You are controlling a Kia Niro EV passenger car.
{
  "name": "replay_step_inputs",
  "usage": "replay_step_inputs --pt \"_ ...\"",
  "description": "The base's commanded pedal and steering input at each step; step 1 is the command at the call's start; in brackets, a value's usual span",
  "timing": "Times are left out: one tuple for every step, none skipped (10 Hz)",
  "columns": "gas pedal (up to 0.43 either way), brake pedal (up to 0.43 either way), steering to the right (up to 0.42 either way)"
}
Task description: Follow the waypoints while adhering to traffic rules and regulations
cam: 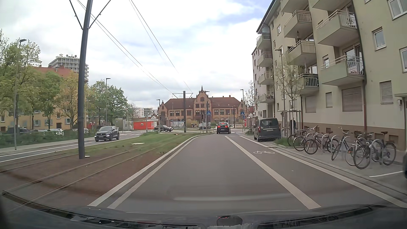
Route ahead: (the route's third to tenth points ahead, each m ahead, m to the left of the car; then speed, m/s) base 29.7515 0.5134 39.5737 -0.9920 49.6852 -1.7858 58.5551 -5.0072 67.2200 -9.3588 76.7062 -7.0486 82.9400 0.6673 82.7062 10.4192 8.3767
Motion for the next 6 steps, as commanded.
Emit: replay_step_inputs --pt "0.008 0.000 -0.008" --pt "0.008 0.000 -0.004" --pt "0.008 0.000 -0.002" --pt "0.000 0.000 -0.002" --pt "0.000 0.000 -0.002" --pt "0.000 0.000 -0.002"
